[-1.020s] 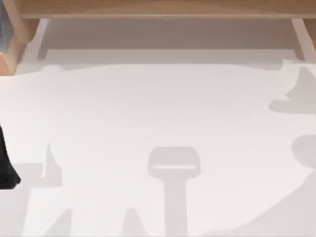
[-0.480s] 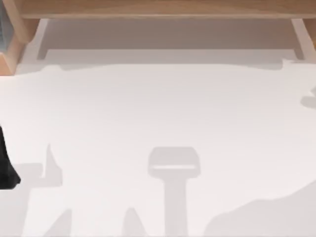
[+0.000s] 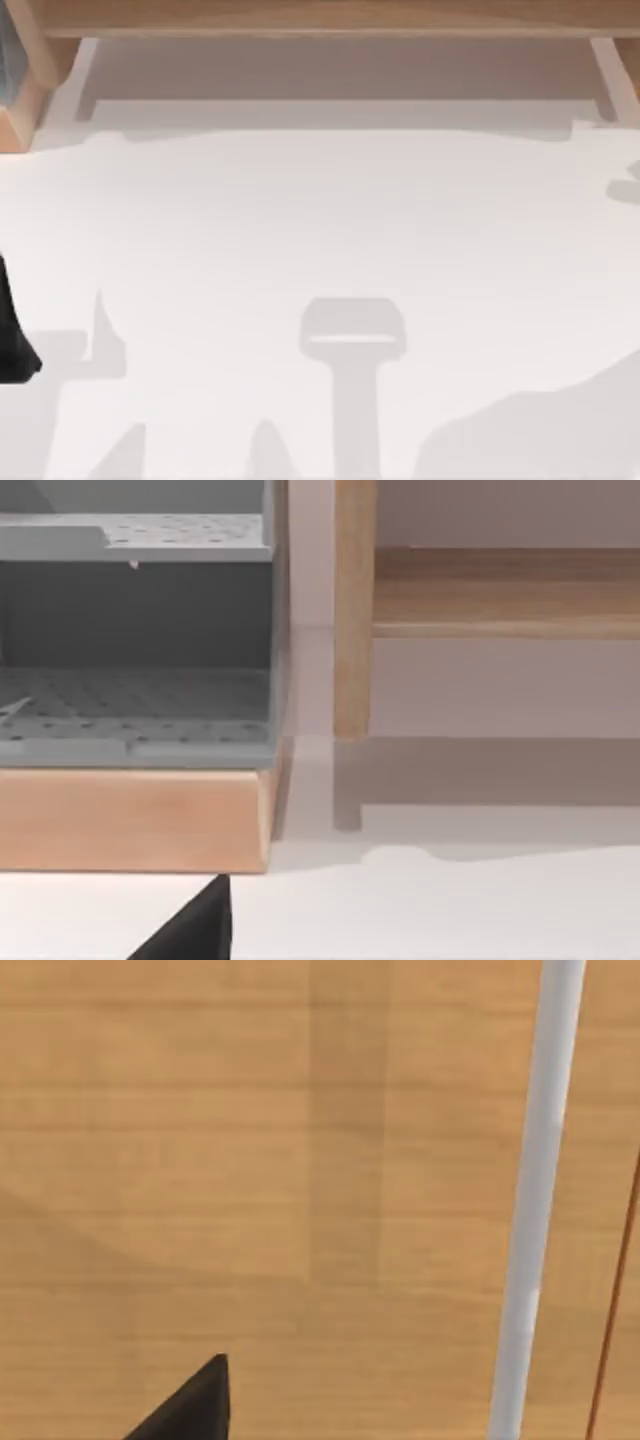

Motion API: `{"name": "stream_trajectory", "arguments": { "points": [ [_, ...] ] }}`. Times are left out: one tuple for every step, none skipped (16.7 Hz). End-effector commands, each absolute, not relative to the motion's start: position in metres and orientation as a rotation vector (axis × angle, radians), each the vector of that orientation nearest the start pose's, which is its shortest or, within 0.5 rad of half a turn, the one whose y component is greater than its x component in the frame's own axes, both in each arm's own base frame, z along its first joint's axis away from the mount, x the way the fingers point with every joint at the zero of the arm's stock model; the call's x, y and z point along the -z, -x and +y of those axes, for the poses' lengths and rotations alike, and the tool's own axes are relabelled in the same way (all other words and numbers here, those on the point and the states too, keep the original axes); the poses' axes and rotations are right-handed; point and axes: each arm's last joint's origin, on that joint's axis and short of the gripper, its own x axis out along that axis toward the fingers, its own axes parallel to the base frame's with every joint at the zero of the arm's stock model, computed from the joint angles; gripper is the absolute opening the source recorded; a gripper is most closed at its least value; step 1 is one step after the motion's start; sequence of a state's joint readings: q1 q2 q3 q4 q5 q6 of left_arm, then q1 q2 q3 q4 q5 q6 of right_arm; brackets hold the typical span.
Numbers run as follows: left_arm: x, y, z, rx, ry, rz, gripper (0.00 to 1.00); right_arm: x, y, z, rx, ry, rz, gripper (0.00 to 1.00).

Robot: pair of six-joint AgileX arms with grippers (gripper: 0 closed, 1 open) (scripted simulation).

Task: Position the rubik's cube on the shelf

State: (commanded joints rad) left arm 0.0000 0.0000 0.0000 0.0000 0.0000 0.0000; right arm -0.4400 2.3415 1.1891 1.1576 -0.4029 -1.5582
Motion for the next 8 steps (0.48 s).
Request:
{"name": "stream_trajectory", "arguments": {
  "points": [
    [-0.16, -0.1057, -0.0012, 0.0, 0.0, 0.0, 1.0, -0.0892, -0.4262, -0.1806, 0.008, 1.571, 0.008, 1.0],
    [-0.16, -0.1057, -0.0012, 0.0, 0.0, 0.0, 1.0, -0.0892, -0.428, -0.1807, 0.008, 1.571, 0.008, 1.0],
    [-0.16, -0.1057, -0.0012, 0.0, 0.0, 0.0, 1.0, -0.0892, -0.4282, -0.1807, 0.008, 1.571, 0.008, 1.0],
    [-0.16, -0.1057, -0.0012, 0.0, 0.0, 0.0, 1.0, -0.0892, -0.4282, -0.1807, 0.008, 1.571, 0.008, 1.0],
    [-0.16, -0.1057, -0.0012, 0.0, 0.0, 0.0, 1.0, -0.0892, -0.4282, -0.1807, 0.008, 1.571, 0.008, 1.0],
    [-0.16, -0.1057, -0.0012, 0.0, 0.0, 0.0, 1.0, -0.0892, -0.4282, -0.1807, 0.008, 1.571, 0.008, 0.92],
    [-0.16, -0.1057, -0.0012, 0.0, 0.0, 0.0, 1.0, -0.0892, -0.4282, -0.1807, 0.008, 1.571, 0.008, 0.85],
    [-0.16, -0.1057, -0.0012, 0.0, 0.0, 0.0, 1.0, -0.0892, -0.4282, -0.1807, 0.008, 1.571, 0.008, 0.77]
  ]
}}
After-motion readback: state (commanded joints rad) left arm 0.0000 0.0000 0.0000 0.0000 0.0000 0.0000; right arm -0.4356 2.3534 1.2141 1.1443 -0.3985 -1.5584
